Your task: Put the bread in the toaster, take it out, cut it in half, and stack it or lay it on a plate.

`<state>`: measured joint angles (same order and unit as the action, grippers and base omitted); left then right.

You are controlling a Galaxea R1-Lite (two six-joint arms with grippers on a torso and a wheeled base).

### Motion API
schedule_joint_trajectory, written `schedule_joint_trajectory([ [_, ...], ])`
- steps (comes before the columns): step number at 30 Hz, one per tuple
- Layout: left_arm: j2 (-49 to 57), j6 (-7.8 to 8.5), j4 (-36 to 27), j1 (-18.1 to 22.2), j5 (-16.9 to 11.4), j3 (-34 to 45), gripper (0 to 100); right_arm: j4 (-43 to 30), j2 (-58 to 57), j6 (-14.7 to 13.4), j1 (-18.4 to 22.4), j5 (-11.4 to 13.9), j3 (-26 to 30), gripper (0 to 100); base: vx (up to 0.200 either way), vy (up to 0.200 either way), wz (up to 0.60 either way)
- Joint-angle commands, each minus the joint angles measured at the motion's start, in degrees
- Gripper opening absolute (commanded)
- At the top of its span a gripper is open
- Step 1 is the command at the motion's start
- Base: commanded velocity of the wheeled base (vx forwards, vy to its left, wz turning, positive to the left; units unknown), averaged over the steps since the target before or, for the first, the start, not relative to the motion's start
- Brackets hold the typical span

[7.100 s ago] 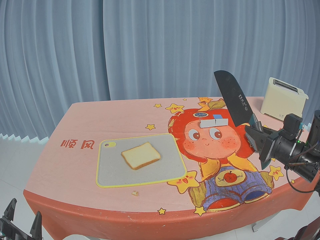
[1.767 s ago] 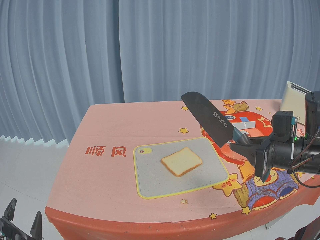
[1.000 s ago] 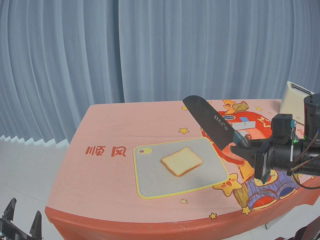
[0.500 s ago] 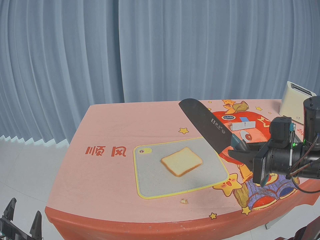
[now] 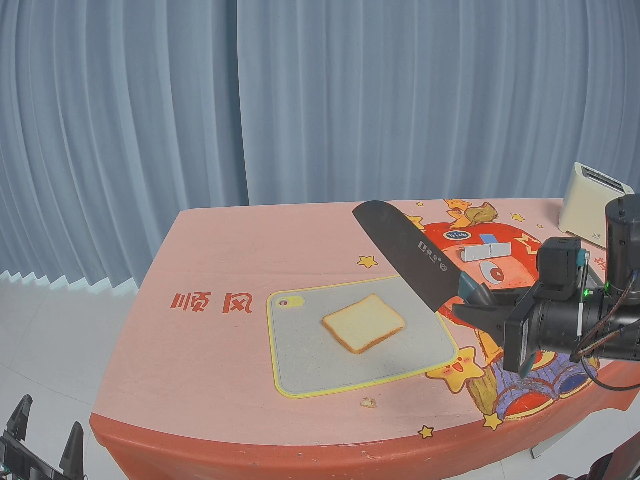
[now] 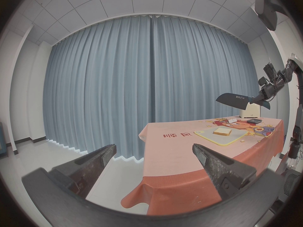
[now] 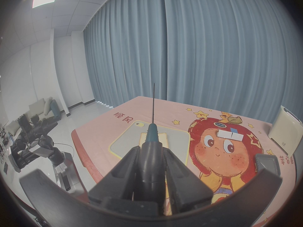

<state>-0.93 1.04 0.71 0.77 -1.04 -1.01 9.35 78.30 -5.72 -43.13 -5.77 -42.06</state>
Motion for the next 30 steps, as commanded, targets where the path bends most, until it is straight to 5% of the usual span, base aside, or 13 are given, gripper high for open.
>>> schedule_joint_trajectory([
  [1,0.9,0.02,0.3,0.0,0.0,1.0,100,-0.1,0.1,0.0,-0.6,0.0,0.0,0,0.000,0.000,0.00],
  [24,0.9,-0.16,1.0,0.0,0.0,1.0,100,0.3,0.1,0.0,-0.6,-0.1,0.4,0,0.000,0.000,0.00],
  [30,0.9,-0.16,10.0,0.0,-1.0,1.0,100,0.2,0.0,0.0,-0.6,-0.1,0.5,0,0.000,0.000,0.00],
])
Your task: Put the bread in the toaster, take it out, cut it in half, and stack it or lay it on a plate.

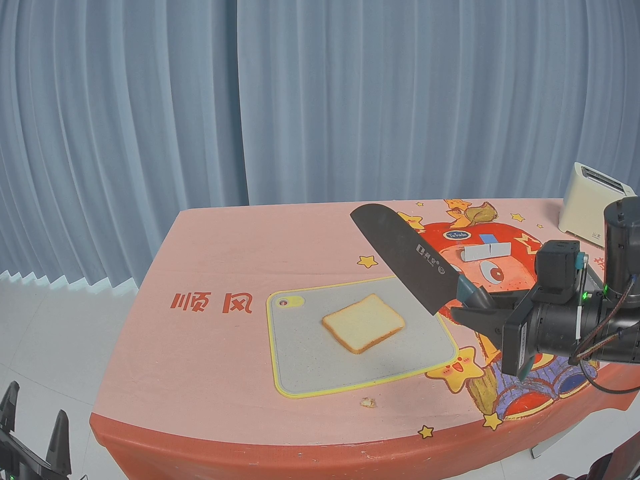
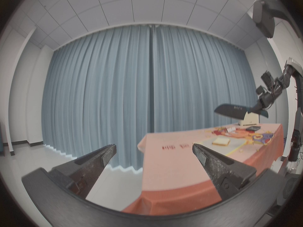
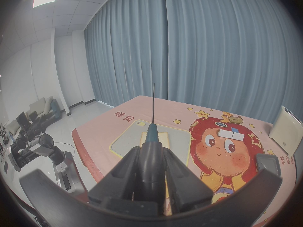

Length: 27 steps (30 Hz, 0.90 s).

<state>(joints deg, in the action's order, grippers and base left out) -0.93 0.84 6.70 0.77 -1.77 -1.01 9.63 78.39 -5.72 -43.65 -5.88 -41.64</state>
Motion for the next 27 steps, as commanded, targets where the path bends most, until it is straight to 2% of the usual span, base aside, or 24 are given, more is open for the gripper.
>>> schedule_joint_trajectory([
  [1,0.9,0.04,4.5,0.0,-0.3,1.0,100,-0.1,0.0,0.0,-0.1,0.0,0.1,0,0.000,0.000,0.00],
  [9,0.9,0.04,2.7,0.0,-0.3,1.0,100,-0.1,0.0,0.0,-1.0,-0.1,0.2,0,0.000,0.000,0.00],
  [14,0.9,0.30,2.3,0.0,-0.3,1.0,100,0.1,0.1,0.0,-1.0,-1.1,0.2,0,0.000,0.000,0.00],
  [20,0.9,1.00,5.2,0.0,-0.3,1.0,100,0.0,0.1,0.0,-1.0,-1.1,0.2,0,0.000,0.000,0.00],
  [27,0.9,0.92,7.1,0.0,-0.4,1.0,100,0.0,0.1,0.0,-1.3,-1.2,0.5,0,0.000,0.000,0.00],
])
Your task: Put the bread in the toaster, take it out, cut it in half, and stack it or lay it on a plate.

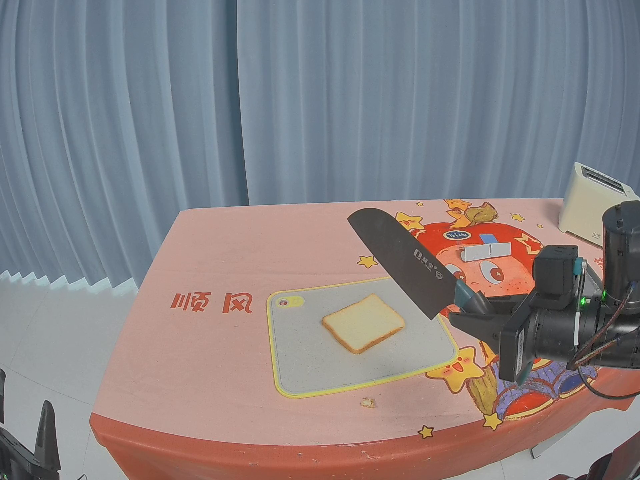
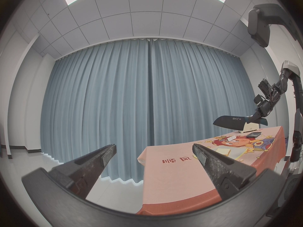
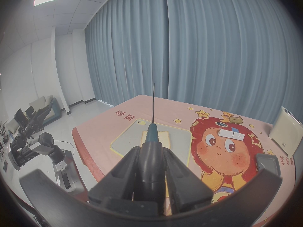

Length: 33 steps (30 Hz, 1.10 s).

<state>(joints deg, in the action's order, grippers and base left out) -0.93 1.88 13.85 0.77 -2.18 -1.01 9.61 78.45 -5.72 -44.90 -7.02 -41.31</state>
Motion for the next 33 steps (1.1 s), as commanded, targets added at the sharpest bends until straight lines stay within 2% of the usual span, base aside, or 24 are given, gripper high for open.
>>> schedule_joint_trajectory([
  [1,0.9,-0.47,-0.5,0.0,0.1,1.0,100,0.1,0.0,0.0,-0.4,0.0,0.2,0,0.000,0.000,0.00],
  [8,0.9,-0.47,-0.3,0.0,-0.1,1.0,100,-0.4,-0.4,0.0,-1.7,0.0,0.3,0,0.000,0.000,0.00],
  [12,0.9,-0.12,0.0,0.0,-1.7,1.0,100,-0.3,-0.2,0.0,-1.7,0.0,0.3,0,0.000,0.000,0.00],
  [16,0.9,-0.03,0.8,0.0,-1.9,1.0,100,0.0,-0.2,0.0,-1.7,0.0,0.4,0,0.000,0.000,0.00],
  [21,0.9,0.85,2.2,-0.1,-3.2,1.0,100,0.0,-0.2,0.0,-1.7,0.0,0.4,0,0.000,0.000,0.00],
  [25,-0.4,0.94,5.1,-0.1,-3.4,1.0,100,0.0,-0.2,0.0,-1.7,0.0,0.4,0,0.000,0.000,0.00],
  [33,-10.5,0.94,16.6,-0.1,-3.6,1.0,100,0.1,-0.3,0.0,-1.7,0.0,0.4,0,0.000,0.000,0.00],
])
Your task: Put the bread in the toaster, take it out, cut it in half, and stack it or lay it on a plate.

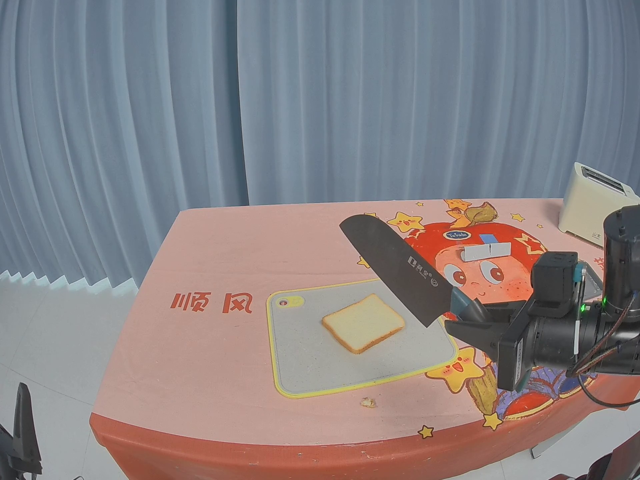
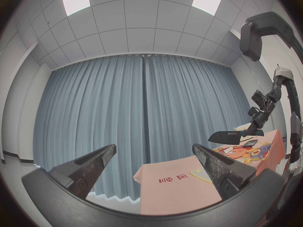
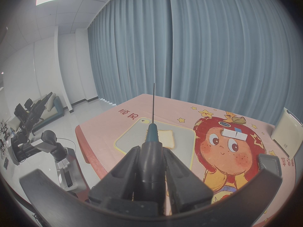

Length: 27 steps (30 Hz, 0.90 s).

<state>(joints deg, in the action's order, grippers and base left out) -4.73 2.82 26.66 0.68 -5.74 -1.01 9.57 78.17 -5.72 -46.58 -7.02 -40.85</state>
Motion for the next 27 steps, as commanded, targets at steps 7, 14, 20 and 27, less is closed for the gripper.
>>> schedule_joint_trajectory([
  [7,-14.8,0.08,11.2,0.0,-0.2,1.0,100,0.0,0.0,0.0,0.0,0.0,0.0,0,0.000,0.000,0.00],
  [14,-19.4,1.67,13.5,-0.1,-1.4,0.7,100,-0.2,0.1,0.0,0.0,0.0,0.0,0,0.000,0.000,0.00],
  [20,-23.7,3.42,13.7,-0.7,-1.6,-1.3,100,0.0,0.3,0.0,0.1,0.0,0.0,0,0.000,0.000,0.00],
  [27,-27.9,3.86,13.6,-4.5,-1.6,-3.7,100,-0.2,0.5,0.0,0.3,0.0,0.0,0,0.000,0.000,0.00],
])
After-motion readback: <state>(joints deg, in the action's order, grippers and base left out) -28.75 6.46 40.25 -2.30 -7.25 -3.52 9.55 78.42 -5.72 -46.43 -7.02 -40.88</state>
